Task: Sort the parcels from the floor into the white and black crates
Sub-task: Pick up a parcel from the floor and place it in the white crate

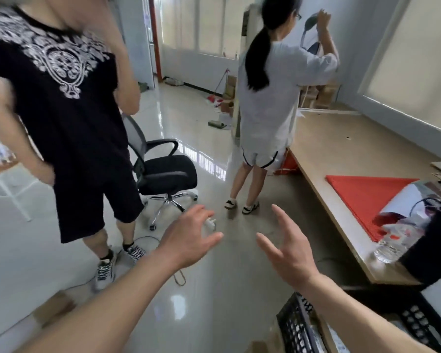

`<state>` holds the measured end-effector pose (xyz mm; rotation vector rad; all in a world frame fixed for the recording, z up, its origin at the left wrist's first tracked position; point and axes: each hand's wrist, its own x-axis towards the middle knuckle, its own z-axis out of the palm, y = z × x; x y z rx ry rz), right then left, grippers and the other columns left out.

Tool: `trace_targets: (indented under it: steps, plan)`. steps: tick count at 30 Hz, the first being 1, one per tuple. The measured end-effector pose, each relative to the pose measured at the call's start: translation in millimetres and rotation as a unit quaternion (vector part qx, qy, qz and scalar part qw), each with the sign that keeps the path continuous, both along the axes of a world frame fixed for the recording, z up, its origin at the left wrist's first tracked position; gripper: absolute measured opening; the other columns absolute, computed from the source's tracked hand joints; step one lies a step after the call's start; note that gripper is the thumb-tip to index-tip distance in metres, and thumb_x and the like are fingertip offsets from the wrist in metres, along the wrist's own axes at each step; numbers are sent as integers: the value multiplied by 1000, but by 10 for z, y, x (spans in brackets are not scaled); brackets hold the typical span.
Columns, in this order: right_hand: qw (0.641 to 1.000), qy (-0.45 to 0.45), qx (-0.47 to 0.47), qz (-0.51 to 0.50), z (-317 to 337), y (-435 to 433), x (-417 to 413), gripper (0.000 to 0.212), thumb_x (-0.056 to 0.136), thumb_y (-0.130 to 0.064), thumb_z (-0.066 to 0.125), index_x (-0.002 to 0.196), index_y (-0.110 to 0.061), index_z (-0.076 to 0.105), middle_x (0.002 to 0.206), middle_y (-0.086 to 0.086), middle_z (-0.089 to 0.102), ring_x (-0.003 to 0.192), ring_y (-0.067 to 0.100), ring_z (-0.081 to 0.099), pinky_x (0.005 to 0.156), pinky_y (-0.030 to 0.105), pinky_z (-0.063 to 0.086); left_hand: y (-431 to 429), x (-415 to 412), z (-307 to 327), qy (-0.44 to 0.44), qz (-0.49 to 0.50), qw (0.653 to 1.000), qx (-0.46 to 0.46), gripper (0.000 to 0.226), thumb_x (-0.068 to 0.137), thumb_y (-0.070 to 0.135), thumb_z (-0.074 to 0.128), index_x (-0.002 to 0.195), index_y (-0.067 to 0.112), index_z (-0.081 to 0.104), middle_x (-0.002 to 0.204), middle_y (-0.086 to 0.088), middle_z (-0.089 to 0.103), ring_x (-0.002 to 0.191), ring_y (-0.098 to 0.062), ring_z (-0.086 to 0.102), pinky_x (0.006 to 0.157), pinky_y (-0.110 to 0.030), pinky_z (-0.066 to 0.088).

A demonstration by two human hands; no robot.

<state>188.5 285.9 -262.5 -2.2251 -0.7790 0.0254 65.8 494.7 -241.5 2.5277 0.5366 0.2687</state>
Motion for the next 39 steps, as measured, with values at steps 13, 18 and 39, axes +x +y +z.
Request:
trace_targets:
  steps: [13,18,39]
  plan:
    - [981,11,59,186,424,2149,-1902,80,90,-38,74,159,-28,33,157,-5,44,137,0,34,111,24,28,1430,-2525,290,-49,198,979,-1,68,87,52,69,147,24,50,160,8,33,143,-11,37,114,-30,33]
    - [963,31,74,259,462,2678,-2606,81,89,-42,70,160,-27,32,161,-10,39,148,7,33,120,33,31,1637,-3427,291,-62,280,958,9,65,89,49,69,146,22,51,159,5,35,144,-11,36,110,-23,27]
    - [831,89,59,545,377,3349,-3855,79,93,-38,72,159,-27,31,159,-11,39,144,2,34,114,28,32,839,-5017,102,-125,597,792,3,62,85,43,76,140,22,57,156,6,41,140,-6,38,106,-15,25]
